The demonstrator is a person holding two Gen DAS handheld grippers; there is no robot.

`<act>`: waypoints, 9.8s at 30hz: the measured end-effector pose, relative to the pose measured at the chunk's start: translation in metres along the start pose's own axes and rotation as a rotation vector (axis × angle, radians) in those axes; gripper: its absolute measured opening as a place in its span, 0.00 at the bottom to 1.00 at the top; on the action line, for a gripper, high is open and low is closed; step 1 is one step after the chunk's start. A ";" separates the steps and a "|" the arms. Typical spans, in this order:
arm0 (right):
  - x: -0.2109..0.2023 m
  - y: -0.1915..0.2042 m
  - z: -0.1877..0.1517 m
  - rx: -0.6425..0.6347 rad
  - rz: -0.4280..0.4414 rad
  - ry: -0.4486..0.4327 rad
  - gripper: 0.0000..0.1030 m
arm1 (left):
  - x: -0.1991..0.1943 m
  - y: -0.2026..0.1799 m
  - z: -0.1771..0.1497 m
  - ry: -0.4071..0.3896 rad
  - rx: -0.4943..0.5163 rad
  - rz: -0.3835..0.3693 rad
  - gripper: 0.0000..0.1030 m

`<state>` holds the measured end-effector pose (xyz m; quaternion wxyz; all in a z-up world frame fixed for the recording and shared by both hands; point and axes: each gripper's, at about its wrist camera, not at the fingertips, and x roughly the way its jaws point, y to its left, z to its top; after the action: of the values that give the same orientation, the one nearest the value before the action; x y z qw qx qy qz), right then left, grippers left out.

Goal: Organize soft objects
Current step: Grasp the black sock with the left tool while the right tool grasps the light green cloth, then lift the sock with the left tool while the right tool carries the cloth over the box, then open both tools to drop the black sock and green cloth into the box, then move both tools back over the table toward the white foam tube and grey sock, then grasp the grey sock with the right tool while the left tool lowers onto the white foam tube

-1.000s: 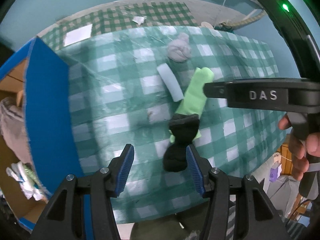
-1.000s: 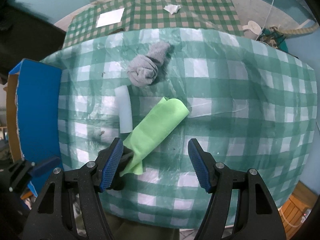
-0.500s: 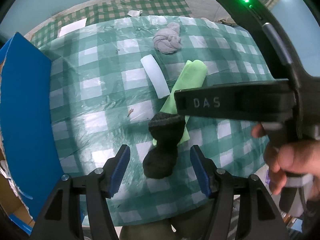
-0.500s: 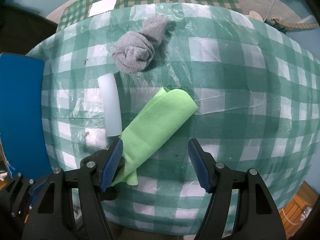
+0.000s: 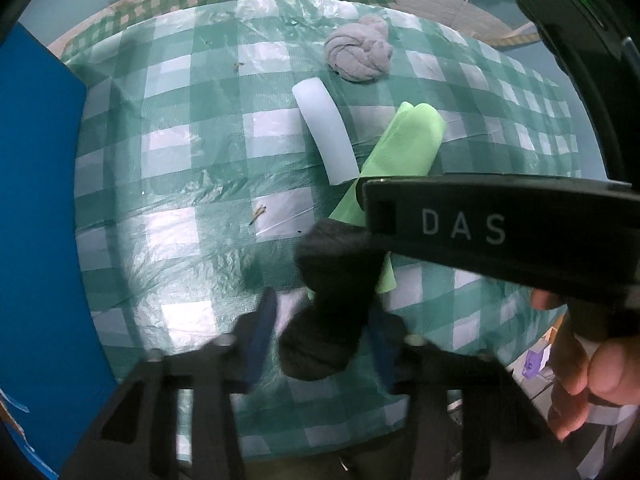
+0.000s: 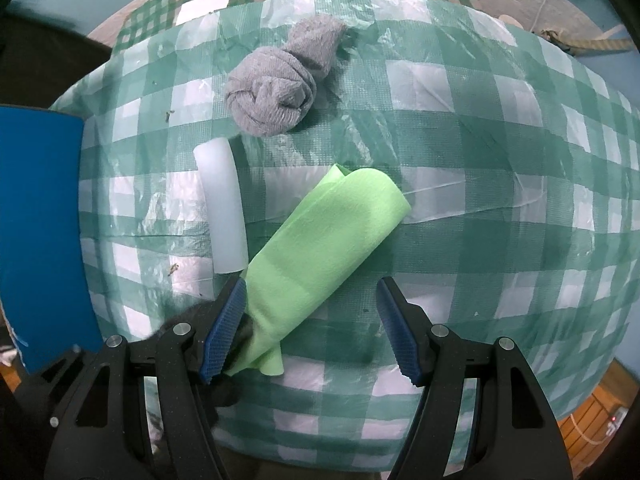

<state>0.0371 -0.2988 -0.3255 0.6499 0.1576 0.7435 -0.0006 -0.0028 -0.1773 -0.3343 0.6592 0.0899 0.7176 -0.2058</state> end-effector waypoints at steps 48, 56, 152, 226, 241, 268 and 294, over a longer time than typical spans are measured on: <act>0.011 0.049 -0.033 -0.114 -0.113 -0.026 0.10 | 0.018 0.067 0.004 0.007 -0.061 0.079 0.29; -0.004 0.016 -0.048 -0.127 -0.060 -0.048 0.09 | 0.011 0.067 -0.013 -0.005 -0.051 0.087 0.28; -0.088 0.330 -0.051 -0.700 0.128 -0.155 0.16 | -0.162 0.266 -0.092 -0.230 -0.336 0.176 0.29; -0.139 0.069 -0.014 -0.270 0.002 -0.211 0.58 | -0.159 0.095 -0.008 -0.207 -0.096 0.196 0.47; -0.105 0.019 0.033 -0.143 0.015 -0.143 0.58 | -0.115 0.062 0.044 -0.140 -0.052 0.206 0.47; -0.020 0.017 0.098 -0.059 -0.063 -0.066 0.59 | -0.035 0.043 0.091 -0.069 -0.053 0.200 0.47; -0.025 -0.043 0.045 -0.076 -0.037 -0.063 0.36 | -0.012 0.005 0.102 -0.035 -0.066 0.137 0.47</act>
<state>0.0732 -0.3545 -0.3171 0.6782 0.1192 0.7250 0.0106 0.0935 -0.2133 -0.3281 0.6868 0.1135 0.7045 -0.1382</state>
